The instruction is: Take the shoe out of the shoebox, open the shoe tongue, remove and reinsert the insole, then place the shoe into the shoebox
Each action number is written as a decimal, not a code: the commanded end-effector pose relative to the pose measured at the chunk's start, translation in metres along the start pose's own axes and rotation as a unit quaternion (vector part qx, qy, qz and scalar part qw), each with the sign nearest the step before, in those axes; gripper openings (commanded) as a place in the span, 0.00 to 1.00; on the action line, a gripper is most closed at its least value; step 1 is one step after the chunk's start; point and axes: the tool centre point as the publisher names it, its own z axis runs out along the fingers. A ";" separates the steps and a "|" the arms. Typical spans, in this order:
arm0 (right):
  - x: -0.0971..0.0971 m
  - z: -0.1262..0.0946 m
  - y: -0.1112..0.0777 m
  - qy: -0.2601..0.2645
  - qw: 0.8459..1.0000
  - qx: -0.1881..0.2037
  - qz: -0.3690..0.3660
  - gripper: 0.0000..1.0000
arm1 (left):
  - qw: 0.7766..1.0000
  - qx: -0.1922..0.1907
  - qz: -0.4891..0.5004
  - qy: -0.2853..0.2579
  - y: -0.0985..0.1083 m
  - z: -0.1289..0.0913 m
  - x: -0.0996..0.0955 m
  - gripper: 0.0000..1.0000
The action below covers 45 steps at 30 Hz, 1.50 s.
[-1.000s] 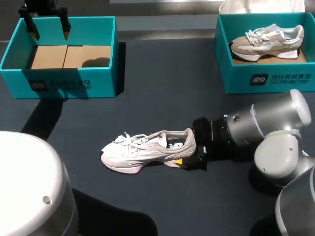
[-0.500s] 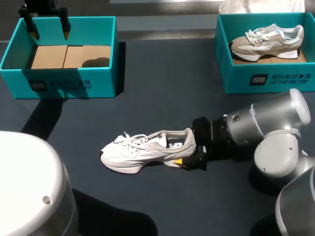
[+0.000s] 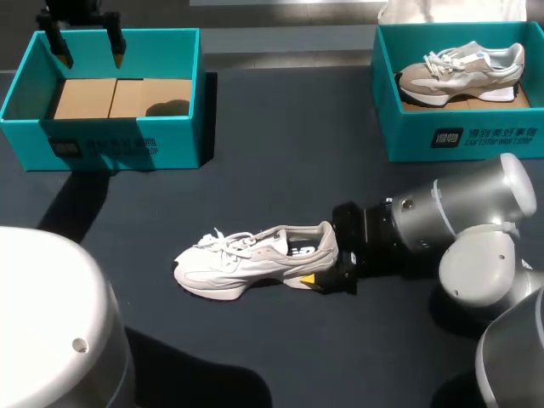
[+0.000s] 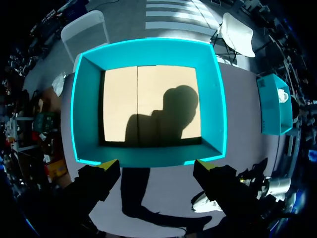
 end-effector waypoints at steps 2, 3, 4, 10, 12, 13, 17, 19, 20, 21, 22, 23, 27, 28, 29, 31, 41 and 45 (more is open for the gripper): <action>0.000 0.005 0.001 0.000 1.000 0.002 0.000 0.00 | 1.000 0.000 -0.008 -0.002 0.040 -0.003 0.032 1.00; 0.000 0.005 0.001 0.000 1.000 0.002 0.000 0.00 | 1.000 -0.004 -0.002 -0.006 0.044 -0.003 0.036 1.00; 0.000 0.005 0.001 0.000 1.000 0.002 0.000 0.00 | 1.000 -0.002 -0.006 -0.019 0.051 -0.003 0.041 1.00; 0.000 0.005 0.001 0.000 1.000 0.002 0.000 0.00 | 0.999 0.000 -0.050 0.004 0.097 0.001 0.066 1.00; 0.000 0.005 0.001 0.000 1.000 0.002 0.000 0.00 | 0.999 -0.002 -0.041 0.009 0.114 0.005 0.074 1.00; 0.000 0.005 0.001 0.000 1.000 0.002 0.000 0.00 | 0.999 -0.003 -0.045 -0.001 0.123 0.008 0.078 1.00; 0.000 0.005 0.001 0.000 1.000 0.002 0.000 0.00 | 0.999 -0.011 -0.038 -0.009 0.155 0.016 0.090 1.00; 0.000 0.005 0.001 0.000 1.000 0.002 0.000 0.00 | 0.999 -0.013 -0.041 -0.030 0.169 0.019 0.092 1.00; 0.000 0.005 0.001 0.000 1.000 0.002 0.000 0.00 | 0.998 -0.019 -0.051 -0.033 0.177 0.020 0.092 1.00; 0.000 0.005 0.001 0.000 1.000 0.002 0.000 0.00 | 0.998 -0.024 -0.054 -0.033 0.181 0.020 0.092 1.00; 0.000 0.005 0.001 0.000 1.000 0.002 0.000 0.00 | 0.998 -0.024 -0.054 -0.033 0.181 0.020 0.092 1.00; 0.000 0.005 0.001 0.000 1.000 0.002 0.000 0.00 | 0.998 -0.024 -0.054 -0.033 0.181 0.020 0.092 1.00; 0.000 0.005 0.001 0.000 1.000 0.002 0.000 0.00 | 0.998 -0.024 -0.054 -0.033 0.181 0.020 0.092 1.00; 0.000 0.005 0.001 0.000 1.000 0.002 0.000 0.00 | 0.998 -0.024 -0.054 -0.033 0.181 0.020 0.092 1.00; 0.000 0.005 0.001 0.000 1.000 0.002 0.000 0.00 | 0.998 -0.024 -0.054 -0.033 0.181 0.020 0.092 1.00; 0.000 0.005 0.001 0.000 1.000 0.002 0.000 0.00 | 0.998 -0.024 -0.054 -0.033 0.181 0.020 0.092 1.00; 0.000 0.005 0.001 0.000 1.000 0.002 0.000 0.00 | 1.000 -0.007 -0.030 -0.001 0.218 0.034 0.119 1.00; 0.000 0.005 0.001 0.000 1.000 0.002 0.000 0.00 | 1.000 -0.007 -0.022 0.000 0.231 0.042 0.141 1.00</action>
